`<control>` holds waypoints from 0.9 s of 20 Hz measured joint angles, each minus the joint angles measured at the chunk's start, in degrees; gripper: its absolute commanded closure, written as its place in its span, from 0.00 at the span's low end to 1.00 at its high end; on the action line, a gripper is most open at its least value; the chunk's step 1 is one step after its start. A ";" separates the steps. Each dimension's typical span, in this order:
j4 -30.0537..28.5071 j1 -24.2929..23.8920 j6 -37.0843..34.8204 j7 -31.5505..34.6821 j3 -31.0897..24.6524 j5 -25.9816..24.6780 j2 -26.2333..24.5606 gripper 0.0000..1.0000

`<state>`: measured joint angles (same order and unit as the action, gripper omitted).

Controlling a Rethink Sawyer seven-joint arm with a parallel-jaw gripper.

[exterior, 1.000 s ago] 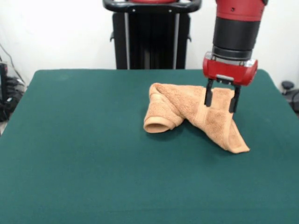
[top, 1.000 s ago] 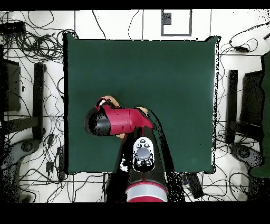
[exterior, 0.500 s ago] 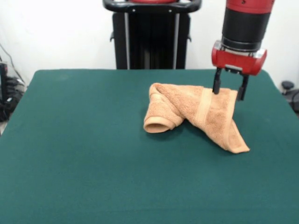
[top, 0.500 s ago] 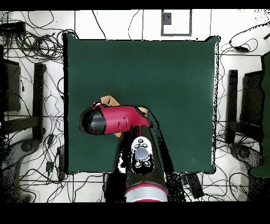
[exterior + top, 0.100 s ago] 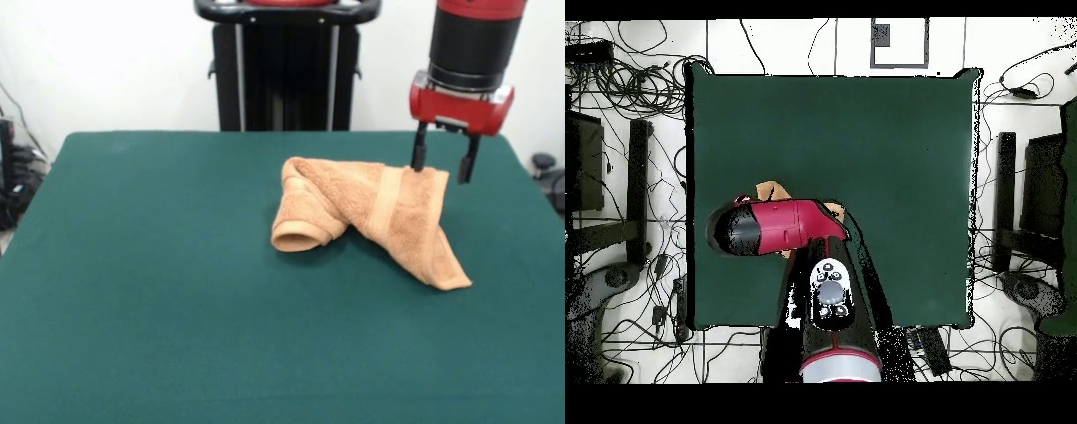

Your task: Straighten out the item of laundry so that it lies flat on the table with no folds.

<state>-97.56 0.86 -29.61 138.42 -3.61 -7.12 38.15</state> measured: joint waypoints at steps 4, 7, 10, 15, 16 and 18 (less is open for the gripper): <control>-0.17 0.00 0.00 0.00 -0.09 -0.01 -0.35 0.00; -0.27 0.00 0.00 0.00 -0.09 0.00 -0.36 0.00; -0.29 0.00 0.00 0.00 -0.09 0.00 -0.36 0.00; -0.30 0.01 0.35 0.00 -0.09 -0.39 -0.44 0.00; -0.29 0.03 0.53 0.00 -0.08 -0.56 -0.46 0.00; -0.28 0.07 1.11 0.00 -0.05 -1.32 -0.62 0.00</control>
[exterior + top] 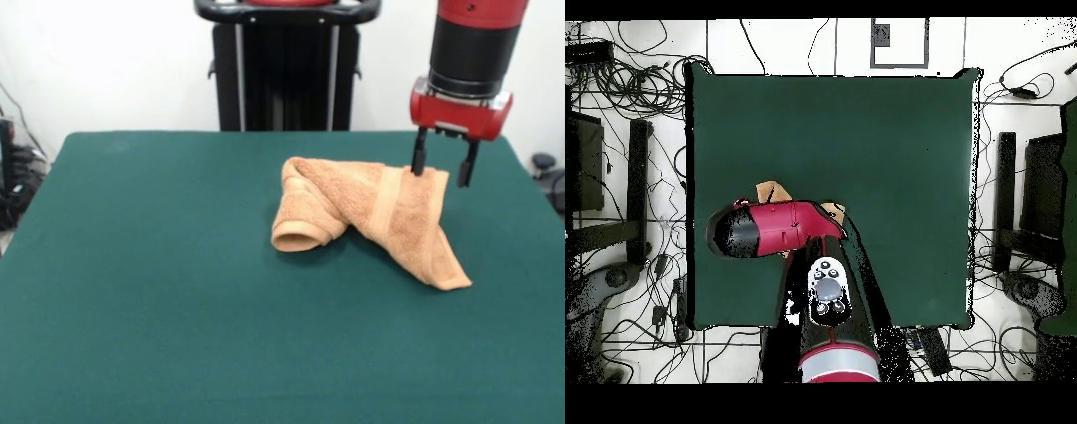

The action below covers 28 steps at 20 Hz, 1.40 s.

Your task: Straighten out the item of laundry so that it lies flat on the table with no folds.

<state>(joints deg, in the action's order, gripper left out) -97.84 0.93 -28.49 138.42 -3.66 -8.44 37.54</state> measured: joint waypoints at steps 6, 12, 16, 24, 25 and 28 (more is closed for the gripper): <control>0.04 0.35 1.14 0.00 0.08 -1.51 -1.06 0.00; 0.12 0.37 2.58 0.00 0.08 -1.89 -3.18 0.00; 0.25 0.38 3.33 0.00 0.09 -1.89 -4.52 0.00; 0.36 0.42 4.62 0.00 0.12 -1.88 -6.96 0.00; 0.36 0.42 4.72 0.00 0.12 -1.88 -7.14 0.00; 0.37 0.42 5.24 0.00 0.12 -1.88 -7.95 0.00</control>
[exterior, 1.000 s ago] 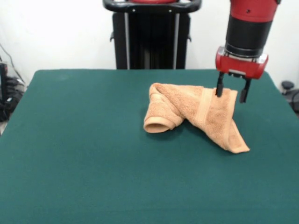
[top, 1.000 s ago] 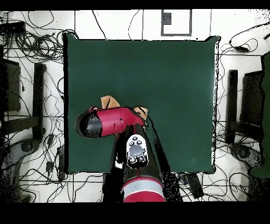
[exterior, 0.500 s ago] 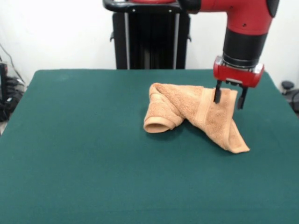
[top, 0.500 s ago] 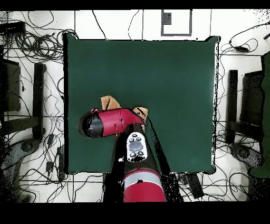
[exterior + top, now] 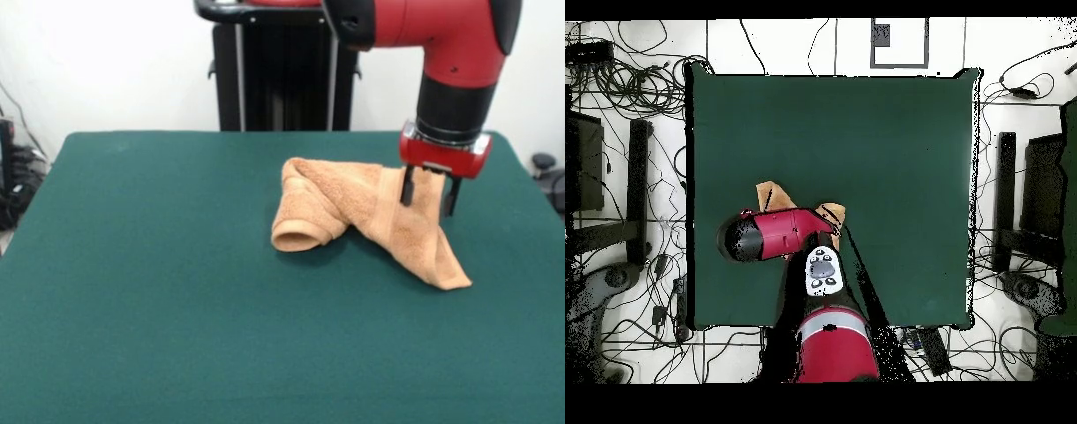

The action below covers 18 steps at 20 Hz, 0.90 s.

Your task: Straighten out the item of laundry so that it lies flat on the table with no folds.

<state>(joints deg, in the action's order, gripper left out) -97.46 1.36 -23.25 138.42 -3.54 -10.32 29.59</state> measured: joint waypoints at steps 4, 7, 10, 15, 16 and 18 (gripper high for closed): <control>0.01 0.02 0.60 0.00 0.04 0.01 -0.55 0.00; 0.04 0.14 1.16 0.00 0.13 0.00 -1.14 0.00; 0.04 0.24 1.51 0.00 0.16 0.00 -1.50 0.00; 0.12 0.39 1.71 0.00 0.27 -0.83 -1.60 1.00; 0.13 0.46 1.78 0.00 0.32 -0.94 -1.59 1.00; 0.13 0.82 2.07 0.00 0.46 -1.34 -1.59 1.00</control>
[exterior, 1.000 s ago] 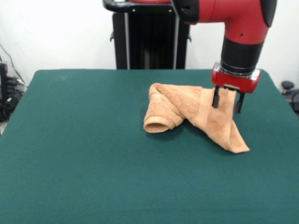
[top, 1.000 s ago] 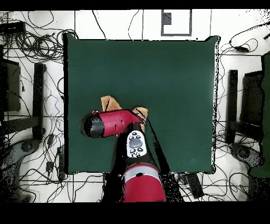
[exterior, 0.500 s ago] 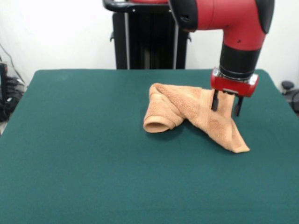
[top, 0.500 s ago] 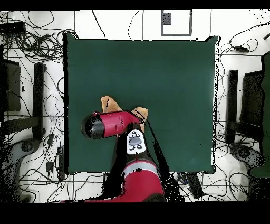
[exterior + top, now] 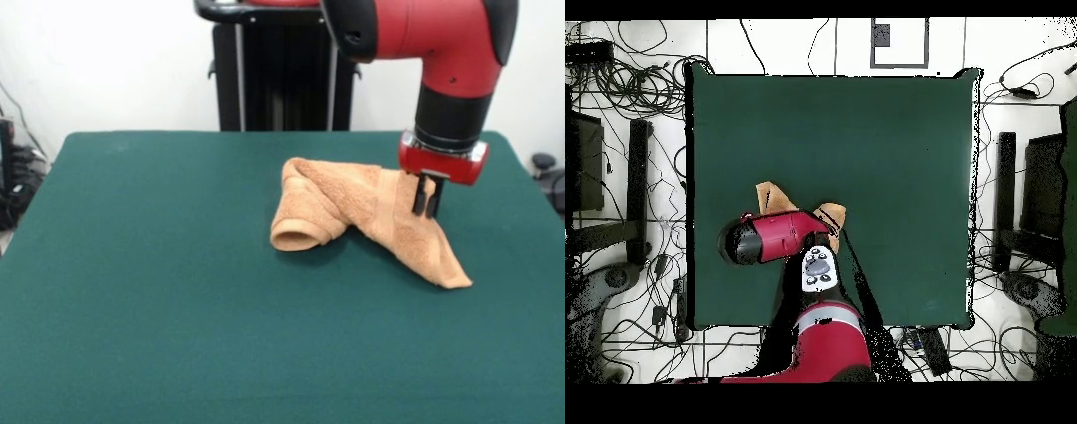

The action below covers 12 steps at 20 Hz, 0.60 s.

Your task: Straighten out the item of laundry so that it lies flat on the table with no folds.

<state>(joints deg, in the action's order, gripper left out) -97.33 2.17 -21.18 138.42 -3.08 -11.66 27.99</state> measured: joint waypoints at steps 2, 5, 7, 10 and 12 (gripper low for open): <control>0.00 0.30 0.05 0.00 0.13 -0.10 0.00 1.00; 0.00 0.87 0.09 0.00 0.47 -0.12 0.00 1.00; 0.01 1.30 0.21 0.00 0.83 -0.11 0.00 1.00; 0.01 1.95 0.49 0.00 1.51 -0.11 0.01 1.00; 0.00 2.28 0.62 0.00 1.80 -0.11 0.04 1.00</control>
<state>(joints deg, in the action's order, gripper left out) -97.33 4.45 -20.56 138.42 -1.28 -11.77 28.03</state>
